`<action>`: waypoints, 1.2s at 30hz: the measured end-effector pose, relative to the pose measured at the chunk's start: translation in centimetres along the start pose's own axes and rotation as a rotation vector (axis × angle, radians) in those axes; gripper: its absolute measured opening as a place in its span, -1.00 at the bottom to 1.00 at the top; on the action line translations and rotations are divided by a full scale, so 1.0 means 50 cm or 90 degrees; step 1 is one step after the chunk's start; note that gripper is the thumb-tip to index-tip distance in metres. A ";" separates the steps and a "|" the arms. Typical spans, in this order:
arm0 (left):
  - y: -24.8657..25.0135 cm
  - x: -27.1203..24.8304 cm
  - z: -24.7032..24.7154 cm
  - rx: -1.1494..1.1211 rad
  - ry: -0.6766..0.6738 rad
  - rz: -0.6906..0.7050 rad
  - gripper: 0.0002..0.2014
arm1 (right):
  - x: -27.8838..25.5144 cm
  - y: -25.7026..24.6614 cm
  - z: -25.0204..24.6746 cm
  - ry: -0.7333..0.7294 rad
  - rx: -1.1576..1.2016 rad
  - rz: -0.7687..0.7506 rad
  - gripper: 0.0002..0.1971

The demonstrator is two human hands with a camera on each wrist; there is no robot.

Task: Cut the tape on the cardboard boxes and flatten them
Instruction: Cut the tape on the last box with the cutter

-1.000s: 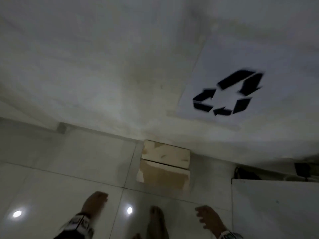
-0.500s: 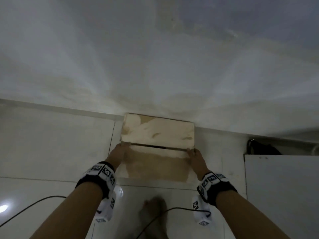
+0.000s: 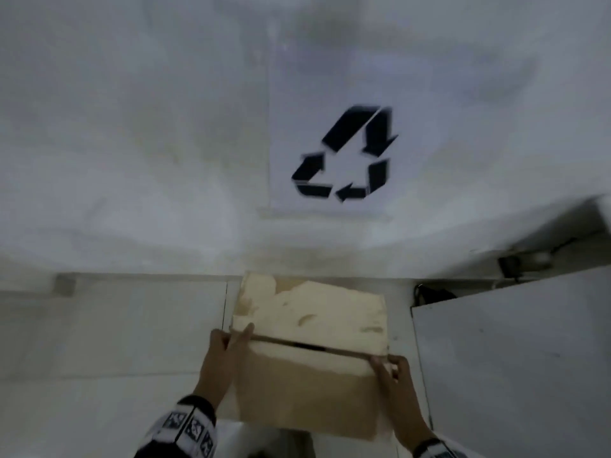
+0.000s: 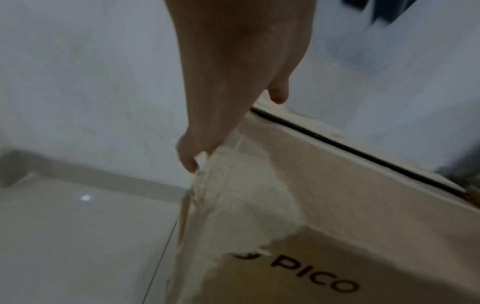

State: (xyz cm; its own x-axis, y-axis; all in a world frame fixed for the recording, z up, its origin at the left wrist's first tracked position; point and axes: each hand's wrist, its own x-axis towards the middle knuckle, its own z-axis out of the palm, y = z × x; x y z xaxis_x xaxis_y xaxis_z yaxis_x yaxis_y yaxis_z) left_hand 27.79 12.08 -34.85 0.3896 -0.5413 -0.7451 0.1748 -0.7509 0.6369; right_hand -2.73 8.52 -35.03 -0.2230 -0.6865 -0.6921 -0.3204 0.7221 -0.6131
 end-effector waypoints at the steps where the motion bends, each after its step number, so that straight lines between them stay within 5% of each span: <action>1: 0.032 -0.057 -0.007 0.002 0.011 0.010 -0.54 | -0.041 -0.020 -0.027 0.010 0.011 -0.006 -0.68; 9: 0.247 -0.398 -0.013 0.085 -0.009 0.196 -0.45 | -0.325 -0.165 -0.260 0.089 0.123 -0.044 -0.52; 14: 0.325 -0.549 0.053 0.126 -0.102 0.328 -0.37 | -0.473 -0.242 -0.437 0.101 0.119 -0.203 -0.64; 18: 0.399 -0.712 0.149 0.093 -0.173 0.412 -0.87 | -0.554 -0.258 -0.590 0.120 0.168 -0.298 -0.70; 21: 0.435 -0.790 0.239 0.063 -0.198 0.463 -0.88 | -0.570 -0.251 -0.704 0.166 0.182 -0.320 -0.71; 24: 0.452 -0.836 0.343 0.054 -0.224 0.515 -0.65 | -0.571 -0.233 -0.826 0.211 0.198 -0.344 -0.68; 30: 0.464 -0.957 0.588 0.119 -0.164 0.597 -0.76 | -0.526 -0.162 -1.113 0.328 0.093 -0.362 -0.64; 36: 0.455 -1.044 0.790 0.167 -0.096 0.628 -0.73 | -0.487 -0.132 -1.305 0.238 0.158 -0.332 -0.84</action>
State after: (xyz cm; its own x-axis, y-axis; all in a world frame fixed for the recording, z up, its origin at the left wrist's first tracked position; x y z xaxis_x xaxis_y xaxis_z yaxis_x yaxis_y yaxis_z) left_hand -24.29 8.33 10.72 0.1324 -0.9895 0.0571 -0.3706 0.0039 0.9288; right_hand -55.25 14.91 10.71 -0.4139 -0.9007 -0.1323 -0.2620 0.2570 -0.9302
